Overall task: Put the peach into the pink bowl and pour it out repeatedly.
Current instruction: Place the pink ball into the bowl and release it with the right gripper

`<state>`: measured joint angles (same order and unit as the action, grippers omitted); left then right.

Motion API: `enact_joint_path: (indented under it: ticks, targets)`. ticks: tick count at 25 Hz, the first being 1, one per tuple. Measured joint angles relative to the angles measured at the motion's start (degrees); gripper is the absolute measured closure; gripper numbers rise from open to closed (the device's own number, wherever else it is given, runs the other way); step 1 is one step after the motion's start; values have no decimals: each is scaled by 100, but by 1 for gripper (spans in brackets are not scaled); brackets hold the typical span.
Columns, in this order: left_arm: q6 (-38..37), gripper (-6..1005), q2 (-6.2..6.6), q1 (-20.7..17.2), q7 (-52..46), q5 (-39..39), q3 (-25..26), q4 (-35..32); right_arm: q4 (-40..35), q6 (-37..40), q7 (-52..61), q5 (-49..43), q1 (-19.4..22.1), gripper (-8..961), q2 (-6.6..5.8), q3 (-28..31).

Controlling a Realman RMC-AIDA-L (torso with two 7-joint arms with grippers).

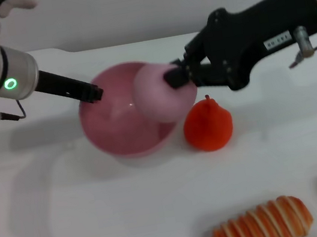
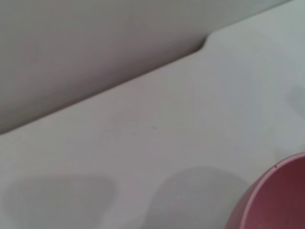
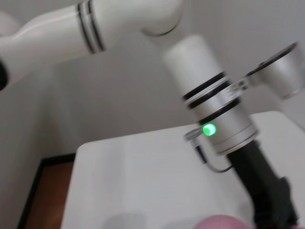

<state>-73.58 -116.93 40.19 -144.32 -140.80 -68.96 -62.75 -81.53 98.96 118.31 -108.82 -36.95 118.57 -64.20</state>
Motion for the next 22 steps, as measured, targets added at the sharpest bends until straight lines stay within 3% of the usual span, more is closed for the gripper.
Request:
enact_joint_path:
  ticks: [15, 22]
  targets:
    - [-215, 953, -98, 275, -8, 63, -230, 57, 936, -1566, -644, 0, 27, 911, 15, -60]
    - [-182, 953, -101, 279, -9, 70, -233, 68, 944, -1774, -775, 82, 82, 638, 24, -1]
